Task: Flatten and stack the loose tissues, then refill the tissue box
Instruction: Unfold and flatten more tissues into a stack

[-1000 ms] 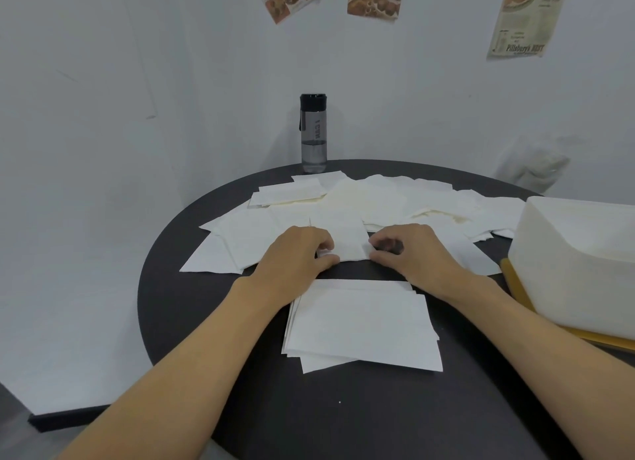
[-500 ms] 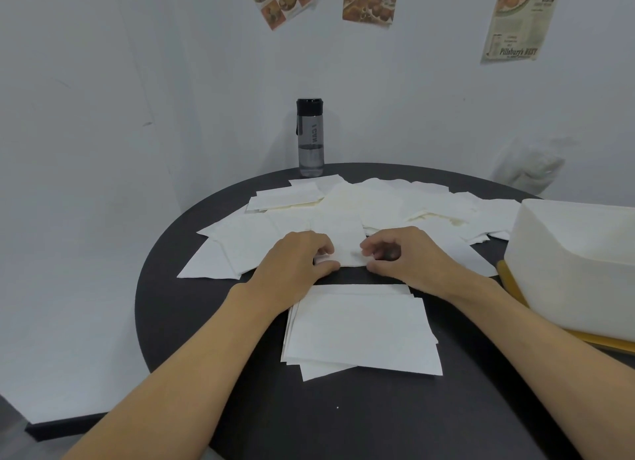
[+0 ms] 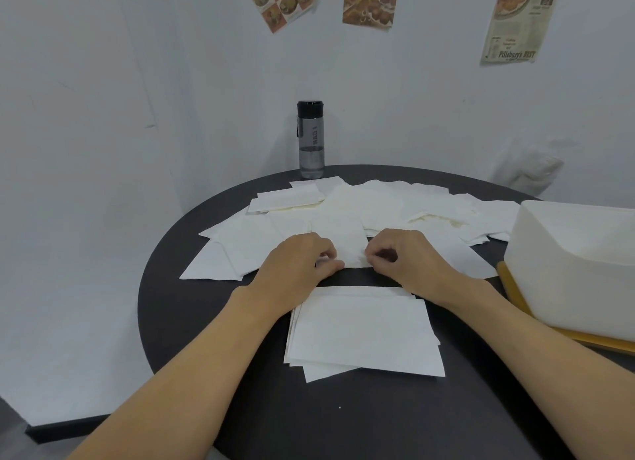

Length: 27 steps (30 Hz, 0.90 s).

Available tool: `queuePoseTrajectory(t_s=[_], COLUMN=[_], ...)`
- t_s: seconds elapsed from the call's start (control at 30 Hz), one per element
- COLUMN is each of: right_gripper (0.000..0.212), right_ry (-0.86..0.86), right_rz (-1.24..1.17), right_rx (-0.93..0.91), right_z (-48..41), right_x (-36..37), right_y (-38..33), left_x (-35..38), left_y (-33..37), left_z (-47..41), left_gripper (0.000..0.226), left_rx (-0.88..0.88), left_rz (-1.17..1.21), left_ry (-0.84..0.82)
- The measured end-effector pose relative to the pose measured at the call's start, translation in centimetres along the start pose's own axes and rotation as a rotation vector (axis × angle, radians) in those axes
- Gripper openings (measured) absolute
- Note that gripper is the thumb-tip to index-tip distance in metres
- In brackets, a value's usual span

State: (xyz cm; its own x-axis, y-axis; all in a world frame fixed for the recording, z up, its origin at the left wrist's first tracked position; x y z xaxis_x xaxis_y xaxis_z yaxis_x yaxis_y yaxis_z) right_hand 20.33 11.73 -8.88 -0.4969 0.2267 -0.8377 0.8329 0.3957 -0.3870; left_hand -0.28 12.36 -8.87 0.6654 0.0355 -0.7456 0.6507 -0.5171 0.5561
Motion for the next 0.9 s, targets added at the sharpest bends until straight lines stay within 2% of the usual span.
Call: queuePoseTrajectory(t_s=[0.1, 0.23, 0.4, 0.53, 0.73, 0.9], right_gripper=[0.020, 0.015, 0.018, 0.019, 0.015, 0.023], right_ry=[0.079, 0.198, 0.269, 0.314, 0.324, 0.229], right_rz=[-0.036, -0.165, -0.241, -0.267, -0.334, -0.430], right_rx=[-0.005, 0.063, 0.061, -0.009, 0.032, 0.045], right_z=[-0.1, -0.2, -0.2, 0.0, -0.3, -0.1], right_x=[-0.1, -1.2, -2.0, -2.5, -3.0, -3.1], right_y=[-0.1, -0.7, -1.7, -2.7, -2.7, -2.5], left_x=[-0.1, -0.4, -0.6, -0.8, -1.4, -2.1], left_y=[0.4, 1.1, 2.0, 2.4, 3.0, 3.9], left_z=[0.2, 0.2, 0.3, 0.3, 0.7, 1.0], left_gripper=[0.031, 0.031, 0.025, 0.012, 0.010, 0.012], left_rx=[0.029, 0.084, 0.127, 0.245, 0.284, 0.349], left_rz=[-0.015, 0.001, 0.061, 0.062, 0.210, 0.230], left_ry=[0.033, 0.128, 0.231, 0.361, 0.516, 0.632])
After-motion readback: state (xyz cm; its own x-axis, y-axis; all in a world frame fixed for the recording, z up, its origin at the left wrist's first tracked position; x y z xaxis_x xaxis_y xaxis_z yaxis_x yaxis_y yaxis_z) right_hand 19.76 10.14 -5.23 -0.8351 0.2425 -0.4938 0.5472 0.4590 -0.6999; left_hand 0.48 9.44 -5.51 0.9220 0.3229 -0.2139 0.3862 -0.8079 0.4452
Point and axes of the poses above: each hand's wrist, its own z-axis away from the middle knuckle, its own x-axis out of the palm, y = z × x, the point moved 2 cm from there along -z, towards the middle knuckle, and after that the axes turned 13 degrees about z, right-handed, at the moved point
